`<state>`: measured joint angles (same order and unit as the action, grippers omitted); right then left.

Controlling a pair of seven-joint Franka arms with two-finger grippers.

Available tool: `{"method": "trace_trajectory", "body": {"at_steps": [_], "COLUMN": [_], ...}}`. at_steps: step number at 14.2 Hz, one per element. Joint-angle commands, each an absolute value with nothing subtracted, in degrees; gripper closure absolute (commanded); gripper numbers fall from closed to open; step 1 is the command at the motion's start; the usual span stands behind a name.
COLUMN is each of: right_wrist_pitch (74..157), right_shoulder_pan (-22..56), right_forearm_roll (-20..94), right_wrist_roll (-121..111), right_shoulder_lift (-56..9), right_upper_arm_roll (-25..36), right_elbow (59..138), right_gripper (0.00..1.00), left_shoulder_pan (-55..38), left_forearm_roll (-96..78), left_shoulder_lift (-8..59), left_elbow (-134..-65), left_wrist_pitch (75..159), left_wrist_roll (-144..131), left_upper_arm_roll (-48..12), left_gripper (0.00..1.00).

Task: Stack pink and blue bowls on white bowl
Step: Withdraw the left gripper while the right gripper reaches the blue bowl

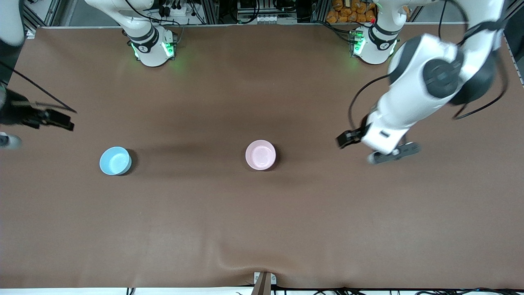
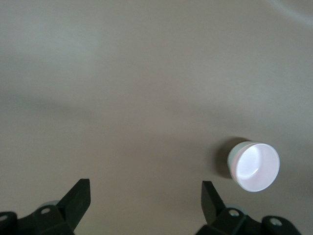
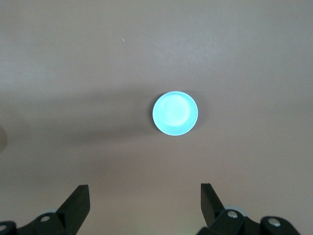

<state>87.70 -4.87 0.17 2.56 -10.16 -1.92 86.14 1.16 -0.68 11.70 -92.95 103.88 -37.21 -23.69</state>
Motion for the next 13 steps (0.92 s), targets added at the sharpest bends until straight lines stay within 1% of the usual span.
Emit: {"method": "trace_trajectory", "body": {"at_steps": [1, 3, 5, 7, 8, 11, 13], "right_wrist_pitch": [89.55, 96.55, 105.69, 113.25, 116.25, 121.36, 127.15], "right_shoulder_pan": [-7.47, -7.82, -10.18, -10.98, -11.33, -12.04, -12.13], "right_forearm_roll": [0.44, 0.27, 1.31, 1.49, 1.58, 1.58, 1.58], "right_wrist_roll": [1.76, -2.42, -11.48, -14.67, -15.90, -17.23, -19.49], "right_shoulder_lift": [-13.01, -12.48, -12.74, -13.18, -13.88, -17.56, -20.29], "right_upper_arm_roll": [-2.64, -2.29, -0.27, 0.09, 0.26, 0.26, 0.26], "right_elbow": [88.14, 94.10, 101.04, 106.58, 108.53, 111.44, 113.81], "right_gripper": [0.00, 0.00, 0.00, 0.00, 0.00, 0.00, 0.15], "left_shoulder_pan": [5.26, 8.33, 11.67, 14.92, 16.33, 18.28, 18.54], "left_forearm_roll": [0.53, 0.53, 0.44, 0.18, -0.09, -0.44, -0.53], "left_shoulder_lift": [5.38, 2.48, -0.43, -2.54, -3.33, -4.74, -6.23], "left_elbow": [-94.92, -94.92, -94.92, -94.92, -94.92, -94.83, -95.01], "left_wrist_pitch": [99.07, 96.43, 94.40, 93.87, 93.87, 91.85, 91.85], "left_wrist_roll": [-33.94, -31.30, -28.23, -23.67, -21.73, -18.64, -18.20], "left_upper_arm_roll": [-24.08, -24.08, -24.08, -24.08, -24.08, -24.08, -23.99], "left_gripper": [0.00, 0.00, 0.00, 0.00, 0.00, 0.00, 0.00]}}
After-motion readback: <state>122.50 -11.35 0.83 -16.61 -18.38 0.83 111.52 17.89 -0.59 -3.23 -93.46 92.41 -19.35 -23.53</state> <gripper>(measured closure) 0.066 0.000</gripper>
